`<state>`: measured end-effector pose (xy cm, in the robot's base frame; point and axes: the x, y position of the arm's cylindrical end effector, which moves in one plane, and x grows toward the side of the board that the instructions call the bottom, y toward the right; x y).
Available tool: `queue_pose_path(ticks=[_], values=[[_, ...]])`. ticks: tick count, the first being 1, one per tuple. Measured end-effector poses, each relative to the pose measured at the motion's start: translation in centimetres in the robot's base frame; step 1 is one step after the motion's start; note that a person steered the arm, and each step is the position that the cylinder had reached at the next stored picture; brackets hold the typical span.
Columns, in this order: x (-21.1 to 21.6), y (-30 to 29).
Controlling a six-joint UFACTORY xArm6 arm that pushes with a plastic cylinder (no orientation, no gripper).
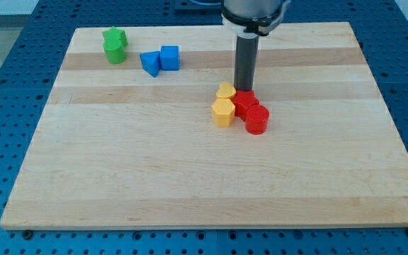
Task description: Move the yellow heart towards the bottom left of the board
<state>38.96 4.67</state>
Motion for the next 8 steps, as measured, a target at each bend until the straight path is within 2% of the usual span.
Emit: queue_pose_path(ticks=[2, 8], values=[[0.3, -4.0], [8.9, -16.8]])
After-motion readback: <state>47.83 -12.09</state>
